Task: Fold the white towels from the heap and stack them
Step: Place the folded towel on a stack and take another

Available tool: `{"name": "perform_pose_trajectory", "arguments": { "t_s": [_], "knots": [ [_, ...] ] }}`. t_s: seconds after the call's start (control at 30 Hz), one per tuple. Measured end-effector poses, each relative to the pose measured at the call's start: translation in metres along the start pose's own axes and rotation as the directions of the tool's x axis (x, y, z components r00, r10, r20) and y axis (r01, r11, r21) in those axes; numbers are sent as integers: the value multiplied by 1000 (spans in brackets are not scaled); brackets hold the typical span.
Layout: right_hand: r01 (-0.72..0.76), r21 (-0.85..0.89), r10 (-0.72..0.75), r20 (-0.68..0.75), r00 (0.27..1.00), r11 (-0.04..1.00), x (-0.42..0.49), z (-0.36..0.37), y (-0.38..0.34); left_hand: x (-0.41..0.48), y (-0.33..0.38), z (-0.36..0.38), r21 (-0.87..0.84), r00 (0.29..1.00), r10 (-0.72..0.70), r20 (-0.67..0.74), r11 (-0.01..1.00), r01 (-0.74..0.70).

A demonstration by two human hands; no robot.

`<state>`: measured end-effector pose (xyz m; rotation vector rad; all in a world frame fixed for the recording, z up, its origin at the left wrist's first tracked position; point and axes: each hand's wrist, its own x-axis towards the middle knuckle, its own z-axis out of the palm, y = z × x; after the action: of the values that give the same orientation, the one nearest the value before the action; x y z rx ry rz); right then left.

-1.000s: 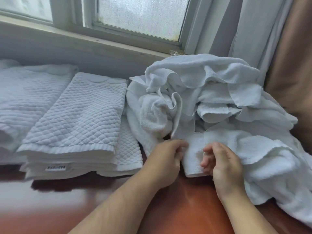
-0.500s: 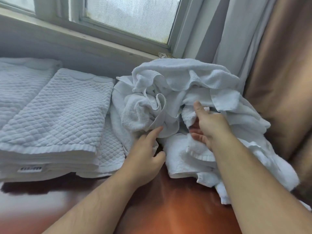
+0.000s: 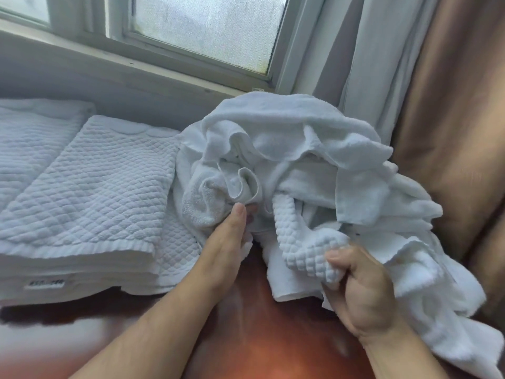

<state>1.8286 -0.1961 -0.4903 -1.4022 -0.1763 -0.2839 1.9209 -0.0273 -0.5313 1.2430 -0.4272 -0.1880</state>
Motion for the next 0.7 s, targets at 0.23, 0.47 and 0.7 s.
{"name": "perform_pose_trajectory", "arguments": {
  "t_s": [0.23,0.47,0.7],
  "knots": [
    [-187,-294,232,126,965,937,-10,1,-6,0,10,4,72,984,-46,174,997,34],
    [-6,-740,-216,-204,955,672,24,16,-20,-2,3,9,188,998,-65,27,980,59],
    [48,-704,-180,-115,977,709,95,4,-21,1,24,-2,314,996,17,-89,949,12]
  ]
}}
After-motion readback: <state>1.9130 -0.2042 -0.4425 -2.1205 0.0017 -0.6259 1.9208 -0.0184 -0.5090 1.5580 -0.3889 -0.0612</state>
